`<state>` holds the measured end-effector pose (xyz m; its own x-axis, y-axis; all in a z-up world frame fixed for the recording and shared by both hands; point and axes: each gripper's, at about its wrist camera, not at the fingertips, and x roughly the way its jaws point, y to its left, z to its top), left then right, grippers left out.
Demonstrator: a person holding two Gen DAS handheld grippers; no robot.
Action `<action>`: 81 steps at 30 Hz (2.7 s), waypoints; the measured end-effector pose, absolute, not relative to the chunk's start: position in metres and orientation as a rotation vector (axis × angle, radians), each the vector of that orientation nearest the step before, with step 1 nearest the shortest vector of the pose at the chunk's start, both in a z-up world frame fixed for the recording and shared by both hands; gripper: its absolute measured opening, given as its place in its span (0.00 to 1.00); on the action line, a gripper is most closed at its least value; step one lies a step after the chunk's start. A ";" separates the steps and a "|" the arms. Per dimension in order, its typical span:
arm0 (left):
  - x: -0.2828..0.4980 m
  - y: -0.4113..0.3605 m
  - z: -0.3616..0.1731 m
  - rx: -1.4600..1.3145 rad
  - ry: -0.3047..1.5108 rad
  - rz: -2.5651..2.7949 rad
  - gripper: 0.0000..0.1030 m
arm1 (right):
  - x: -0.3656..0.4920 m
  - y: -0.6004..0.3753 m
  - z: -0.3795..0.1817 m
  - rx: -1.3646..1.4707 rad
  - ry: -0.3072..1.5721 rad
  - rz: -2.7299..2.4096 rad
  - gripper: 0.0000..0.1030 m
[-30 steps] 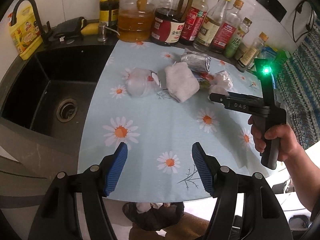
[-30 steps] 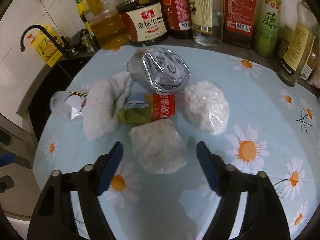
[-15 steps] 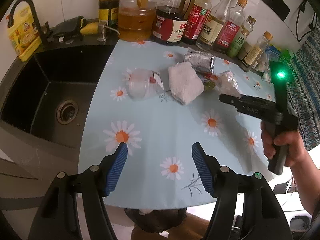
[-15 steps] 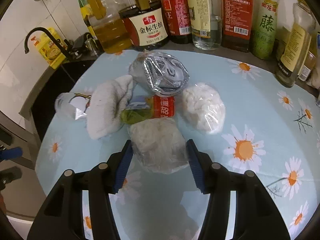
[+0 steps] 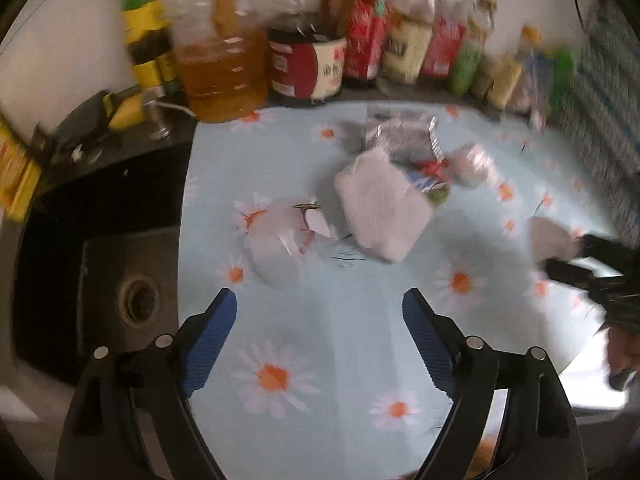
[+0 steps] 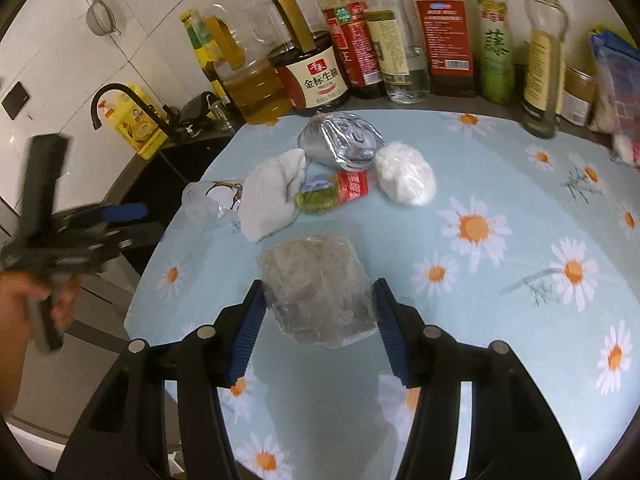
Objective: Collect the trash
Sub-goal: 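Close the right tool on the clear plastic bag of white contents, then grasp the clear plastic cup with the left tool while the right tool holds the bag, then carry the cup and bag over the black bin and open both tools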
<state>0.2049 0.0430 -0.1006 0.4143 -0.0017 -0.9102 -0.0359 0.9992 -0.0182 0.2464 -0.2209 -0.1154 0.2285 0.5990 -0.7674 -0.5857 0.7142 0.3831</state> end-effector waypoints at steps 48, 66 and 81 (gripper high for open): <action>0.202 0.058 -0.118 0.023 1.165 -0.196 0.61 | 0.195 -0.244 -0.109 0.066 1.088 0.706 0.54; 0.077 0.031 -0.103 -0.161 1.101 -0.186 0.61 | 0.134 -0.208 -0.108 -0.006 1.121 0.792 0.54; 0.012 0.008 -0.119 -0.239 1.136 -0.214 0.61 | 0.079 -0.189 -0.125 -0.102 1.194 0.872 0.54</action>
<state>0.0116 0.0079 -0.1194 0.4056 -0.2881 -0.8675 0.0470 0.9544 -0.2949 0.0787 -0.1892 -0.1254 0.0929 0.5355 -0.8394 -0.6370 0.6799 0.3632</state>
